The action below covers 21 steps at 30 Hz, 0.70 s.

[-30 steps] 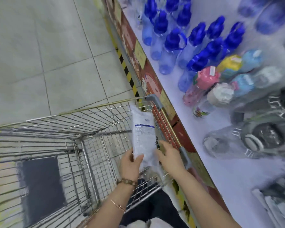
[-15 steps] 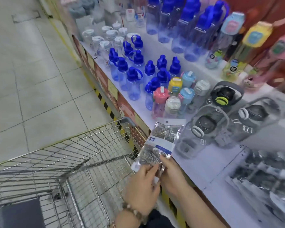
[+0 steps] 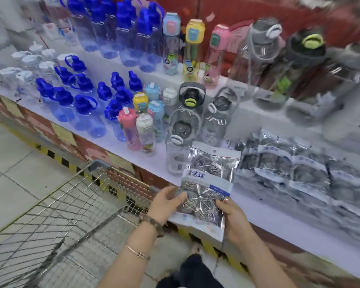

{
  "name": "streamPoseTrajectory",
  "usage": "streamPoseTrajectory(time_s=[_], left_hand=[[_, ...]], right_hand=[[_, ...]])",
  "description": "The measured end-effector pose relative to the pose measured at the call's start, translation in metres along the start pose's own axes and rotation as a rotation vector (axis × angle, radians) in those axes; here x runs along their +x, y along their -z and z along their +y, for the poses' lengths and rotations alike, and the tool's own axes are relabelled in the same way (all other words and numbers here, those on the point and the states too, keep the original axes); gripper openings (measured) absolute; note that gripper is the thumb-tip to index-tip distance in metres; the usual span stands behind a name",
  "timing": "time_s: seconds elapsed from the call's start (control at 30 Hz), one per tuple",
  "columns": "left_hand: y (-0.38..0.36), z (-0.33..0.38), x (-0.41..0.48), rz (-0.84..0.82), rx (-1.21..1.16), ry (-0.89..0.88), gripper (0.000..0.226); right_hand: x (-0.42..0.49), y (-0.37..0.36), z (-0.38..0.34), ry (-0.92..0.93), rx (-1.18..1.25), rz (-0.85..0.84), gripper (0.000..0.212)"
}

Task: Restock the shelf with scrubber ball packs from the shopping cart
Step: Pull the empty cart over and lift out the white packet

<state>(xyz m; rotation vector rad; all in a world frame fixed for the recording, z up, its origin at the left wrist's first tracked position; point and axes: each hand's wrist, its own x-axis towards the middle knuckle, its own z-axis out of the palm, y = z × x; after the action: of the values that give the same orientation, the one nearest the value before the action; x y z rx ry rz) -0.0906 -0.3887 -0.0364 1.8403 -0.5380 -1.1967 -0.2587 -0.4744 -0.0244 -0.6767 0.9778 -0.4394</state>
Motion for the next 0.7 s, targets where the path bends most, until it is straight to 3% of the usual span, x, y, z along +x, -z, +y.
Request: streamPoseTrajectory(time_s=[0.1, 0.27, 0.5, 0.7], left_hand=[[-0.04, 0.012, 0.002, -0.147, 0.009, -0.026, 0.017], [-0.109, 0.037, 0.003, -0.178, 0.033, -0.119, 0.008], [-0.202, 0.07, 0.028, -0.134, 0.095, -0.09, 0.047], [-0.278, 0.097, 0.049, -0.061, 0.109, -0.081, 0.073]], right_hand=[[-0.018, 0.029, -0.012, 0.055, 0.004, 0.085, 0.021], [-0.032, 0.096, -0.029, 0.187, -0.167, 0.364, 0.011], [-0.044, 0.201, -0.073, 0.286, -0.465, 0.57, 0.015], [-0.03, 0.303, -0.106, 0.306, -1.057, 0.638, 0.035]])
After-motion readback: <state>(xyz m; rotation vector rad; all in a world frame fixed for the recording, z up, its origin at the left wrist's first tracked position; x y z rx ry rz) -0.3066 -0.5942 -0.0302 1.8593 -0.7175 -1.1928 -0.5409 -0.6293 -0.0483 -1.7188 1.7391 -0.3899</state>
